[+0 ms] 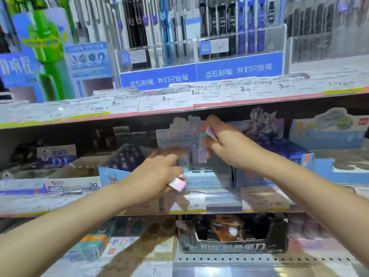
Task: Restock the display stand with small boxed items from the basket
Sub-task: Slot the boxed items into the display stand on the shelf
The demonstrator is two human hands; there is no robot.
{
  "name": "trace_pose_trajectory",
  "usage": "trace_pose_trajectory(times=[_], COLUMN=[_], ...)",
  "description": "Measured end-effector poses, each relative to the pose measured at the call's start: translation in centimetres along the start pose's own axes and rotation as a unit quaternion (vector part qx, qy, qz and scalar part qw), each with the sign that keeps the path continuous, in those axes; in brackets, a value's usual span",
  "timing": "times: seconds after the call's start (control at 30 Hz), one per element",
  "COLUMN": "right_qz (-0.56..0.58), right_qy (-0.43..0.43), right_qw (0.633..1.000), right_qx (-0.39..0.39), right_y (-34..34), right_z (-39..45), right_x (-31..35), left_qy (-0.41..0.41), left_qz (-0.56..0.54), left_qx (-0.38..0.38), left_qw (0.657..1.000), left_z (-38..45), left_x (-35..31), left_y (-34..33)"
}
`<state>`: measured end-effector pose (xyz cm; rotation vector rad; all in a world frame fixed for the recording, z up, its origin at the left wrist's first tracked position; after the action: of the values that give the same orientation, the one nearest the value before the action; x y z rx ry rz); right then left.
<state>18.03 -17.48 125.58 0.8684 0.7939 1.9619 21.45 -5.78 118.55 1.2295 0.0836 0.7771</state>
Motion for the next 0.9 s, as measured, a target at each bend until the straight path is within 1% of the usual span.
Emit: trace_pose_trajectory(times=[0.07, 0.1, 0.17, 0.2, 0.27, 0.37, 0.47, 0.57, 0.7, 0.83, 0.9], right_qz=[0.007, 0.013, 0.02, 0.017, 0.011, 0.003, 0.003, 0.014, 0.031, 0.045, 0.036], right_qy=[-0.029, -0.042, -0.048, -0.047, -0.05, -0.051, -0.041, -0.043, -0.042, -0.049, -0.054], right_qw=[0.999, 0.999, 0.998, 0.999, 0.999, 0.998, 0.998, 0.997, 0.996, 0.995, 0.993], right_qx=[-0.015, -0.019, -0.018, -0.01, 0.013, 0.03, 0.045, 0.056, 0.066, 0.076, 0.096], right_y=[-0.1, -0.2, -0.6, -1.0, -1.8, -2.4, -2.7, -2.9, -3.1, -3.1, -3.7], right_z=[0.9, 1.2, 1.7, 1.8, 1.8, 1.7, 1.9, 2.3, 2.6, 2.7, 2.6], right_x=[-0.5, -0.7, -0.8, -0.7, -0.7, -0.5, -0.5, -0.9, -0.7, -0.8, -1.0], left_qy=[-0.026, -0.029, -0.017, -0.014, -0.032, -0.042, -0.044, -0.051, -0.049, -0.071, -0.078], left_qz=[0.004, 0.007, 0.032, 0.032, -0.01, -0.01, -0.024, -0.008, -0.019, -0.006, 0.0], left_qx=[0.006, -0.008, -0.064, -0.068, -0.034, -0.022, -0.043, -0.066, -0.076, -0.098, -0.105], left_qw=[1.0, 1.0, 0.997, 0.997, 0.999, 0.999, 0.998, 0.996, 0.996, 0.993, 0.991], left_z=[-0.1, -0.2, -0.2, -0.2, -0.2, -0.1, -0.2, -0.4, -0.3, -0.5, -0.5], left_x=[-0.3, -0.4, -0.4, -0.4, -0.6, -0.3, -0.7, -1.2, -1.3, -1.8, -1.9], left_y=[-0.4, -0.2, 0.9, 1.0, 0.3, -0.7, -0.3, 0.3, 0.8, 1.4, 1.5])
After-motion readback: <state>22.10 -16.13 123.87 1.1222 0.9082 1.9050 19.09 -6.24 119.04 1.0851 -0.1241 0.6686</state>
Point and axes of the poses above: each hand's wrist, its own z-axis towards the middle knuckle, its own y-axis out of the back of the hand, x = y × z, the point moved 9 cm from there along z, towards the middle knuckle, and after that the axes turned 4 degrees about -z, right-handed, at the moved point
